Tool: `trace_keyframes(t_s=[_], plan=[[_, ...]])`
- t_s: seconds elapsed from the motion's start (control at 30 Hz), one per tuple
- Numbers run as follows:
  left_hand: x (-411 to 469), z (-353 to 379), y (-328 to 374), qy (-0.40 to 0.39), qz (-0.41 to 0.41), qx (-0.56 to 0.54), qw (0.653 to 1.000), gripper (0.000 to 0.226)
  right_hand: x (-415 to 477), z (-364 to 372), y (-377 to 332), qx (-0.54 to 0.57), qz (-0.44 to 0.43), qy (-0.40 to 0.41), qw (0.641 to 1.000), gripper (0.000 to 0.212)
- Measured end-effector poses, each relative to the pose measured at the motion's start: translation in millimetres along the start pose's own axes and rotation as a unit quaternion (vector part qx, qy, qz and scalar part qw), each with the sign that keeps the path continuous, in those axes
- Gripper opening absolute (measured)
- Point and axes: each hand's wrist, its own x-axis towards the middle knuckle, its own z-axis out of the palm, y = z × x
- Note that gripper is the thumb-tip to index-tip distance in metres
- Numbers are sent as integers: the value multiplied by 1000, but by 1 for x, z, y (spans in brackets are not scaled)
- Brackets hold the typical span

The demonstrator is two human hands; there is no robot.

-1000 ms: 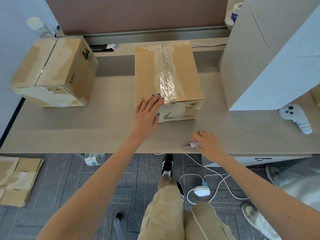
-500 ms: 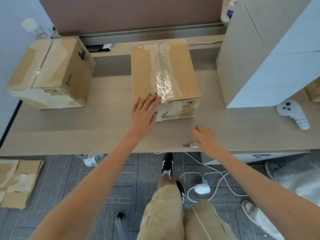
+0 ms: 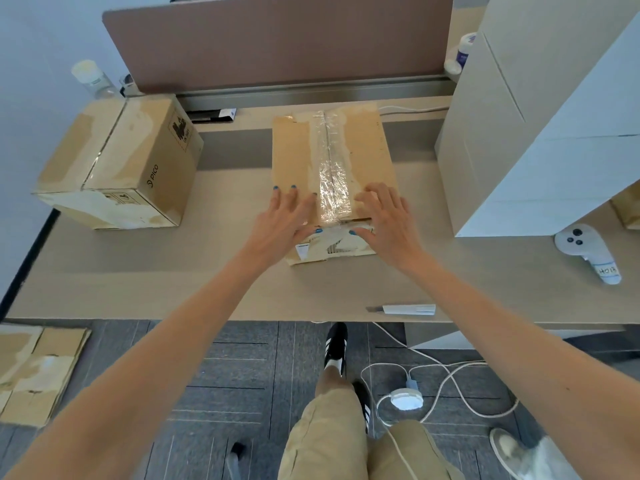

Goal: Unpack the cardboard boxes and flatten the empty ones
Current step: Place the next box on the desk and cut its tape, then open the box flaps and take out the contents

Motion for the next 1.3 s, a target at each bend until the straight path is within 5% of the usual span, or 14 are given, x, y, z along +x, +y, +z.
trace_keyframes(t_s=[0.2, 0.47, 0.6, 0.73, 0.87, 0.97, 1.13, 1.3], plan=[[6, -2, -5, 17, 79, 71, 994, 54, 11, 8, 16, -26, 59, -178, 982, 82], [14, -2, -9, 7, 105, 151, 983, 49, 11, 9, 18, 6, 65, -191, 979, 91], [7, -17, -9, 118, 67, -2, 991, 30, 13, 7, 20, 13, 67, -195, 978, 90], [-16, -22, -23, 192, -44, -157, 968, 42, 14, 5, 12, 41, 109, -184, 976, 76], [-24, -33, -26, 289, -107, -162, 937, 59, 38, 4, -16, -29, 173, -158, 972, 73], [-34, -33, -33, 335, -84, -33, 938, 42, 52, 6, -31, -35, 216, -182, 959, 85], [-44, -18, -51, 276, -115, 84, 950, 9, 75, -2, -37, -1, 276, -201, 940, 85], [-39, 0, -39, 87, -242, -18, 966, 40, 79, -9, -42, -46, 263, -203, 942, 82]])
